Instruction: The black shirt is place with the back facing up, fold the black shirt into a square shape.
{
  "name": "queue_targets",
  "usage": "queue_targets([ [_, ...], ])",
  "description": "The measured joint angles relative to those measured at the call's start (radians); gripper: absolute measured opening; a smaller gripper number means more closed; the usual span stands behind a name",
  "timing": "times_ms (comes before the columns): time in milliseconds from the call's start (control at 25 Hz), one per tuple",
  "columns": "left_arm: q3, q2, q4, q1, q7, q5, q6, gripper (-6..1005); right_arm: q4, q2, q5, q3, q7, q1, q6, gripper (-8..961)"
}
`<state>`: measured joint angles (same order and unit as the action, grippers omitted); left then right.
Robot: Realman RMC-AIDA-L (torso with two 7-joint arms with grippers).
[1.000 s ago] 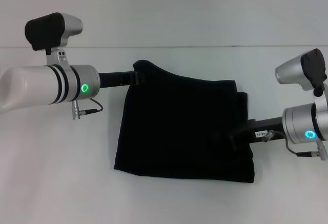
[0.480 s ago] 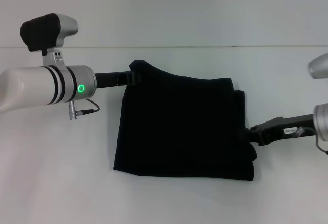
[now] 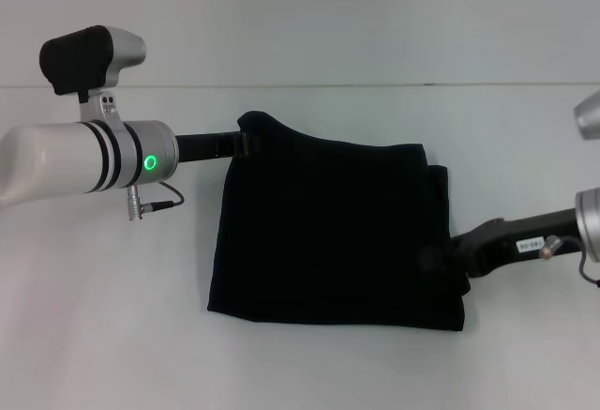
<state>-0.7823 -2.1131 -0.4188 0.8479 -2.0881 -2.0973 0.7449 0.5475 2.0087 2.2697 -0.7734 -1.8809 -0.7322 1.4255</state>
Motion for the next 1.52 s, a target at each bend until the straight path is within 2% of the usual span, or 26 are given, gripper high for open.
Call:
queue_targets([
  [320,0.0,-0.001,0.0,0.0,0.003,0.0,-0.009,53,-0.004,0.002,0.054,-0.046,-0.028,-0.001,-0.022,30],
  [720,-0.001,0.001,0.0,0.0,0.003,0.0,-0.013,53,-0.001,-0.027,0.08,-0.028,-0.047,0.035,-0.022,36],
  [840,-0.001,0.001,0.0,0.0,0.004,0.001,-0.012,53,0.01,-0.036,0.071,0.033,-0.041,0.048,-0.02,38],
  [1040,0.003,-0.003,-0.044,-0.016,0.006,0.006,0.023,53,0.01,-0.05,0.062,0.196,-0.056,0.05,-0.04,41],
  [1120,0.004,-0.007,-0.078,-0.034,0.007,0.008,0.047,53,0.01,-0.052,0.062,0.213,-0.081,0.045,-0.05,43],
  [1320,0.006,-0.006,-0.135,-0.077,0.007,0.027,0.057,192,0.012,-0.052,0.062,0.213,-0.153,0.033,-0.089,46],
  [1520,0.009,0.003,-0.191,-0.117,0.007,0.031,0.092,389,0.0,-0.052,0.062,0.209,-0.261,0.017,-0.134,248],
])
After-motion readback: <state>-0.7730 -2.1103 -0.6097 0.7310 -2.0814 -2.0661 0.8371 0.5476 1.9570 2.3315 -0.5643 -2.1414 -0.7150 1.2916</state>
